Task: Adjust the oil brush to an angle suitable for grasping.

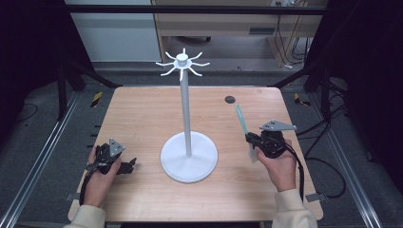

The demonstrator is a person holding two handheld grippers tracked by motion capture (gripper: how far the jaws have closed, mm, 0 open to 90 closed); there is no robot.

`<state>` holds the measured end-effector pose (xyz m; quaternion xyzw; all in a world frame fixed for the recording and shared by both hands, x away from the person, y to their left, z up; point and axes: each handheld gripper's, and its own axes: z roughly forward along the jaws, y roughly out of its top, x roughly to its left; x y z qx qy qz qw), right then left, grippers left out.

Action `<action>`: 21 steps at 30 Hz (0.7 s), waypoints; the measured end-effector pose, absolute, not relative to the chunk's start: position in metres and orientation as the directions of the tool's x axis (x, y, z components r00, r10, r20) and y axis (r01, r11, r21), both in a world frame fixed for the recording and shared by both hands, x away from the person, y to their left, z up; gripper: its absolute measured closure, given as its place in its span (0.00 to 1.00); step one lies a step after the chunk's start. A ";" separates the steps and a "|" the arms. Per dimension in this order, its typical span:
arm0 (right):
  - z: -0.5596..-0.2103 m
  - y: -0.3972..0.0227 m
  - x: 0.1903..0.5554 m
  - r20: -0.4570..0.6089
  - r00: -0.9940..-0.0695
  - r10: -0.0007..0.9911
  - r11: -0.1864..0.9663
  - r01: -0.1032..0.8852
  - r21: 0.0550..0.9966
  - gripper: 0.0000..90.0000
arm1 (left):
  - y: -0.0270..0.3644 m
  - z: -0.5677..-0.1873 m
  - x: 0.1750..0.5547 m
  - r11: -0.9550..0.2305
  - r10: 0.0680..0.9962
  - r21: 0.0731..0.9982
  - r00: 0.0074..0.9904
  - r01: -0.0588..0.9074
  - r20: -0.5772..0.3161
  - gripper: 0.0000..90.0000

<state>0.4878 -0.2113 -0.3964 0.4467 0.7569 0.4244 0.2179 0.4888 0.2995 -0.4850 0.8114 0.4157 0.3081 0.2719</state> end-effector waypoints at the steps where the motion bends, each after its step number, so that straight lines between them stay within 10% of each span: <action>1: -0.396 -0.212 0.487 0.053 -0.502 0.863 0.232 0.488 0.841 0.92 | 0.300 -0.485 0.489 -0.508 0.841 0.697 0.466 0.506 0.276 0.03; 21: -0.381 -0.221 0.476 0.079 -0.484 0.871 0.138 0.397 0.908 0.92 | 0.297 -0.484 0.489 -0.518 0.834 0.698 0.474 0.495 0.282 0.03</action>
